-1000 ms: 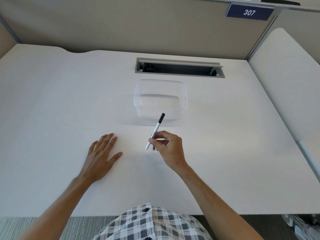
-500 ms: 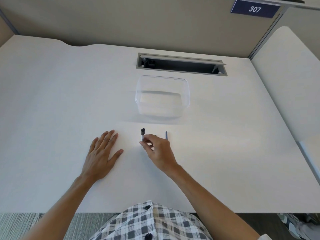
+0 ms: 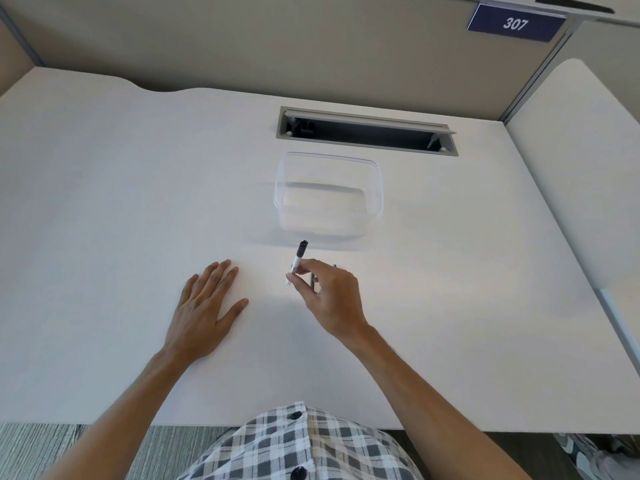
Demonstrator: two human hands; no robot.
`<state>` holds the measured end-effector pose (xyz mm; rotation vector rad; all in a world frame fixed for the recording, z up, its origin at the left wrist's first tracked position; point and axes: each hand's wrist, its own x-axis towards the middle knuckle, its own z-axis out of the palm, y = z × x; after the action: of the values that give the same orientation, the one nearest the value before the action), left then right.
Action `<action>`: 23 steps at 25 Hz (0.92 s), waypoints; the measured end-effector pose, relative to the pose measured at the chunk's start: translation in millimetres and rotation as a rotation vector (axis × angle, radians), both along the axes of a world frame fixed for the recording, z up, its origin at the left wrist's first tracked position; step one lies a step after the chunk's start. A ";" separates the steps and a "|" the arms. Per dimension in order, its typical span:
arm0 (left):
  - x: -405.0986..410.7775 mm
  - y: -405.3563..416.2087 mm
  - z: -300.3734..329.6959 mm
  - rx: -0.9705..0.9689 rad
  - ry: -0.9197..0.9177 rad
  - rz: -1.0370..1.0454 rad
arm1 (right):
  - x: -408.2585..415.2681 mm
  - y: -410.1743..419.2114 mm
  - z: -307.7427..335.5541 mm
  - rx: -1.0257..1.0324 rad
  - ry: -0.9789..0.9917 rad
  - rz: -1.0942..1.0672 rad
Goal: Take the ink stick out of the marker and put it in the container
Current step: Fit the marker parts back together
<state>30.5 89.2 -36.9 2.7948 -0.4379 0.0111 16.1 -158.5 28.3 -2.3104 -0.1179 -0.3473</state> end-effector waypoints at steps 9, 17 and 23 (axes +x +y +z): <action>-0.1 0.9 0.2 0.000 -0.010 -0.003 | -6.5 11.2 -15.6 -0.034 -0.032 0.018; -0.6 0.1 1.0 -0.005 -0.011 -0.001 | -3.6 5.8 -15.9 -0.059 0.008 0.005; -0.3 -0.3 1.1 -0.012 -0.006 -0.002 | 1.6 -1.3 3.6 0.023 -0.064 -0.034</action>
<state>30.2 88.9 -35.8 2.7836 -0.4407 0.0221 17.8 -159.8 31.9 -2.2816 -0.1058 -0.4376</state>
